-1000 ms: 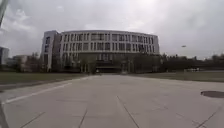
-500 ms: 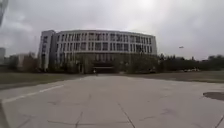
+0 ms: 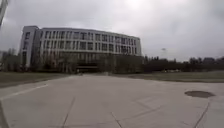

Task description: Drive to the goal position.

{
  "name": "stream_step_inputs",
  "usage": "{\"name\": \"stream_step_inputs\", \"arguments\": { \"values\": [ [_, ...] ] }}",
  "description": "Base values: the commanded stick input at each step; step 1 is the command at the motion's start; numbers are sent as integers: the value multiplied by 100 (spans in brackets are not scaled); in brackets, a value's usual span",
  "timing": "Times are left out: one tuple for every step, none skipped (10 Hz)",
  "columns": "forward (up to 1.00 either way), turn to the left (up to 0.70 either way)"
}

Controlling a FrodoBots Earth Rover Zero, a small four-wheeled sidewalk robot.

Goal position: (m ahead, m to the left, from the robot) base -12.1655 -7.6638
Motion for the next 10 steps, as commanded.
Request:
{"name": "stream_step_inputs", "arguments": {
  "values": [
    [0, -63],
    [0, -63],
    [0, -63],
    [0, -63],
    [0, -63],
    [0, -63],
    [0, -63],
    [0, -63],
    [0, -63],
    [0, -63]
  ]
}}
